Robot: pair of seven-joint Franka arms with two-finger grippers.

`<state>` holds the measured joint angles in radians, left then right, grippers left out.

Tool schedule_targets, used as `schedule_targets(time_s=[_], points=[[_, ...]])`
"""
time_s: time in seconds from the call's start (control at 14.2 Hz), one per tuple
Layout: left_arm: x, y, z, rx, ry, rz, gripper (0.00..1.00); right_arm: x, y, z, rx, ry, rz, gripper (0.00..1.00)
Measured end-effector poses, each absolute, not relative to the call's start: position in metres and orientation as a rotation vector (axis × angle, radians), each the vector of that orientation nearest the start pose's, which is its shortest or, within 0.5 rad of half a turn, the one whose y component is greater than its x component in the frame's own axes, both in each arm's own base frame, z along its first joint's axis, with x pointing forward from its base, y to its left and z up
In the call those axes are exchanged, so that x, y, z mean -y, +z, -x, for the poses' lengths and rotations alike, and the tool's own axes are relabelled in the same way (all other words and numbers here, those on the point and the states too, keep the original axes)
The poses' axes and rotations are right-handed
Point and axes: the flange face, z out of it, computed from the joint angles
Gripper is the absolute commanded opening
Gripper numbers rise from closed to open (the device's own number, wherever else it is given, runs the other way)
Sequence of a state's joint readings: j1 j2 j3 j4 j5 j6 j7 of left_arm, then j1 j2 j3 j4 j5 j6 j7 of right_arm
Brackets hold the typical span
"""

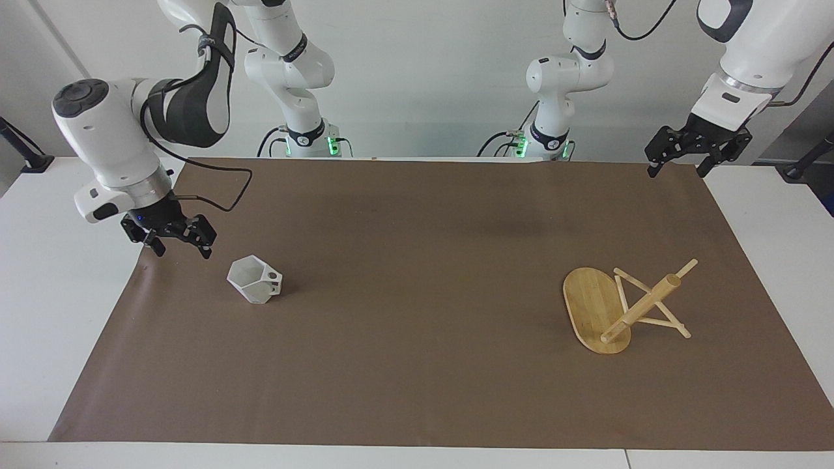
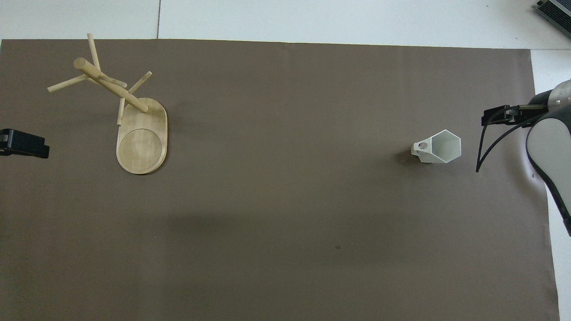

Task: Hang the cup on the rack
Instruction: 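Reach the right gripper toward the white mug and grasp it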

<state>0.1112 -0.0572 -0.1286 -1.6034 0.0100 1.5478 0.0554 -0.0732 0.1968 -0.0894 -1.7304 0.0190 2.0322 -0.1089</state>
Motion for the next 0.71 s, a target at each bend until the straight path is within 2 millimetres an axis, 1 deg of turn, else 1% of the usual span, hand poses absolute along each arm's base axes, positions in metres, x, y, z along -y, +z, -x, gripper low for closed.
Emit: schedule_targets(time_s=[0.28, 0.49, 0.71], points=[[0.01, 0.638, -0.534, -0.113, -0.001, 3.122, 1.0, 0.096, 0.431, -0.634, -0.096, -0.101, 3.141, 1.0], [0.01, 0.638, -0.534, -0.113, -0.001, 3.122, 1.0, 0.093, 0.416, -0.632, -0.092, -0.058, 3.137, 1.0], [0.01, 0.638, -0.534, -0.113, -0.001, 3.122, 1.0, 0.086, 0.405, -0.629, -0.074, -0.022, 3.132, 1.0]])
